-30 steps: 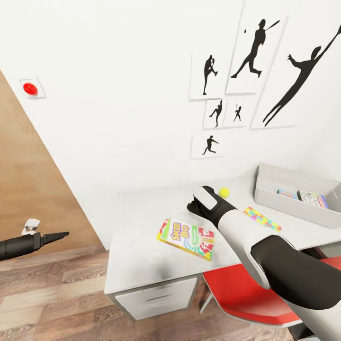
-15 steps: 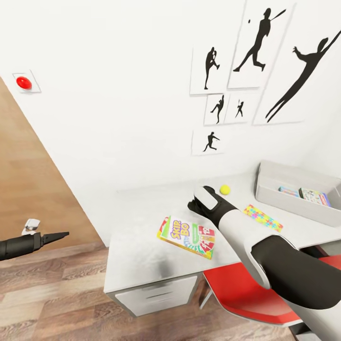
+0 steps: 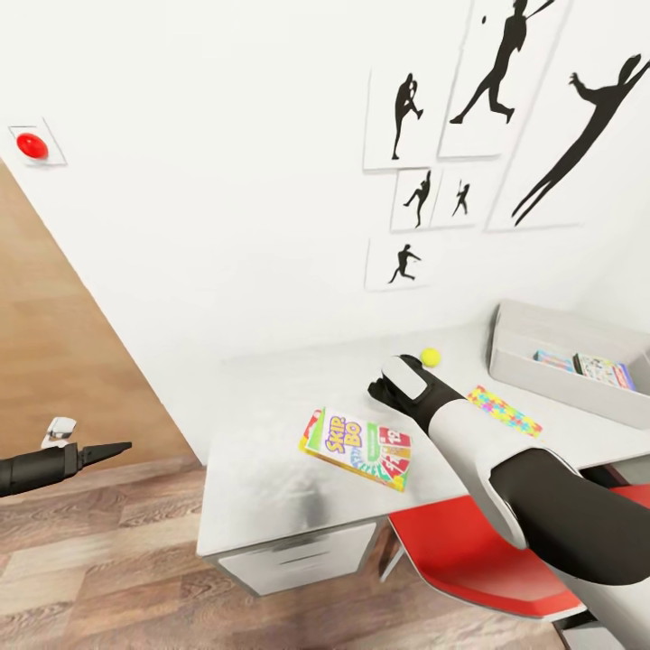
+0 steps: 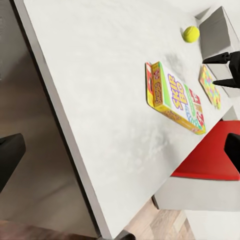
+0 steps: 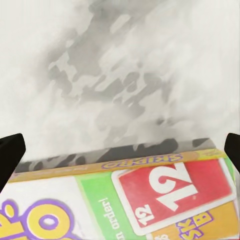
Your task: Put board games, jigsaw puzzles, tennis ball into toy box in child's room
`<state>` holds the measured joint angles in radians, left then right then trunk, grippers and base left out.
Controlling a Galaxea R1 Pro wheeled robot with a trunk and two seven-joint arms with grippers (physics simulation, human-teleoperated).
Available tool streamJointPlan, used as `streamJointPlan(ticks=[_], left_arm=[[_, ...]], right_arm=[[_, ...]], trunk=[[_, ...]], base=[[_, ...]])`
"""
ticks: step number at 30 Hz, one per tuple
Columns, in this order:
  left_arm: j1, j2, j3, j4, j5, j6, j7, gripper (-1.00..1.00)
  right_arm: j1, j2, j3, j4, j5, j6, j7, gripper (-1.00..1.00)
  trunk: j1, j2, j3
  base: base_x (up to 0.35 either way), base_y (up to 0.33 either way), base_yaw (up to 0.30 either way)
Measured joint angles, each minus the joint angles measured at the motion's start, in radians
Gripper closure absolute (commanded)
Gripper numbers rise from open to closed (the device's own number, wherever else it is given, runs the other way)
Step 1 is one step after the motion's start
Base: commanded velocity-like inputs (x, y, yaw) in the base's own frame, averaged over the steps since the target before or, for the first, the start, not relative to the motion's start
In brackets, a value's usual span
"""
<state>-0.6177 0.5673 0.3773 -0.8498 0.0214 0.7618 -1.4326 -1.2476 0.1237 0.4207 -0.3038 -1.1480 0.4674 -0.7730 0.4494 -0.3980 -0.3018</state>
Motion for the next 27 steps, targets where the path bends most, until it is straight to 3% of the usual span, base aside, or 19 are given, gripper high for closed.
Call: streamJointPlan(ticks=[16, 27], left_arm=[[0.000, 0.000, 0.000, 0.000, 0.000, -0.001, 0.000, -1.00], [0.000, 0.000, 0.000, 0.000, -0.001, -0.001, 0.000, -1.00]], right_arm=[[0.012, -0.012, 0.000, 0.001, -0.001, -0.002, 0.003, -1.00], [0.019, -0.049, 0.000, 0.022, -0.003, -0.002, 0.003, -1.00]], trunk=[[0.000, 0.000, -0.026], [0.000, 0.000, -0.045]], base=[[0.013, 0.000, 0.000], [0.000, 0.000, 0.000]])
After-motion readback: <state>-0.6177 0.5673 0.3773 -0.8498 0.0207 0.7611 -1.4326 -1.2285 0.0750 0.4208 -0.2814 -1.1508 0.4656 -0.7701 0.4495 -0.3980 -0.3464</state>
